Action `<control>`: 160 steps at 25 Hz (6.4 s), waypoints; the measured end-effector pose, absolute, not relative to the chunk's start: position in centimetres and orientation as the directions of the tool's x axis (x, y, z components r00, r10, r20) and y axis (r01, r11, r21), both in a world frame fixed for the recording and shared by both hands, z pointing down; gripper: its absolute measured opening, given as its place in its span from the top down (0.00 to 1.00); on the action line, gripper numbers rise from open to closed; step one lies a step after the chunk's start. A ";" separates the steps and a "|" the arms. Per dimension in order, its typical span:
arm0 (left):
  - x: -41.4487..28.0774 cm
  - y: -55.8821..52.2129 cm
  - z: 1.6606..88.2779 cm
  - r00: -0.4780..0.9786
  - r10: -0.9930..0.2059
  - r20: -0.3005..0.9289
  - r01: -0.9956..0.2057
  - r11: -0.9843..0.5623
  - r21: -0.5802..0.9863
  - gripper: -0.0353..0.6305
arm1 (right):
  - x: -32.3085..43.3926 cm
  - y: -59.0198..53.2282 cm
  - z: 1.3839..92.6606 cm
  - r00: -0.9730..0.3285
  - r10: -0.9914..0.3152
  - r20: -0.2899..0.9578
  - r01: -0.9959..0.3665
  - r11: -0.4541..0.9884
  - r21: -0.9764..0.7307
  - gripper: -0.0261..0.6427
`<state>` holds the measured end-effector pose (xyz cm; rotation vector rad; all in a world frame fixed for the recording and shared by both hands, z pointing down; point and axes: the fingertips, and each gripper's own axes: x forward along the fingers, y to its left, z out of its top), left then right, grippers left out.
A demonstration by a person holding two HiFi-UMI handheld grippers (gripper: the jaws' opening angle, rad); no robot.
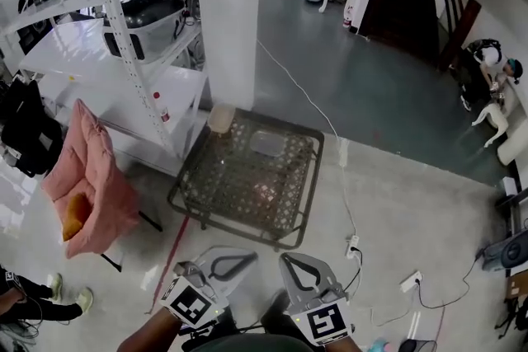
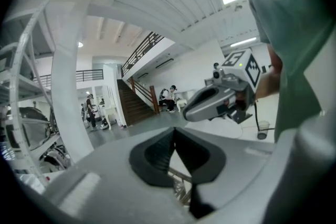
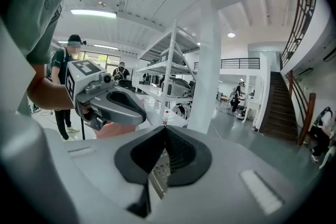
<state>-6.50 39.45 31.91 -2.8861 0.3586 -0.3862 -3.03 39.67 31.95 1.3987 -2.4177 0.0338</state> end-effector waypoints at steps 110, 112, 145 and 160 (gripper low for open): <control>10.6 -2.2 36.5 0.877 -0.351 0.327 -0.319 -0.936 -0.148 0.94 | 12.5 -2.1 43.3 -0.646 -0.579 0.497 -0.717 0.684 -0.135 0.95; 9.1 -3.2 38.1 0.885 -0.332 0.326 -0.306 -0.943 -0.129 0.94 | 11.2 -3.6 44.5 -0.630 -0.580 0.516 -0.726 0.675 -0.128 0.95; 0.2 -19.7 64.4 0.731 -0.391 0.559 -0.496 -0.867 0.042 0.92 | 12.7 -19.1 60.1 -0.368 -0.699 0.614 -0.898 0.438 -0.039 0.91; 1.6 -21.3 71.4 0.690 -0.378 0.617 -0.540 -0.837 0.091 0.88 | 15.3 -20.4 68.2 -0.331 -0.661 0.674 -0.919 0.388 -0.071 0.88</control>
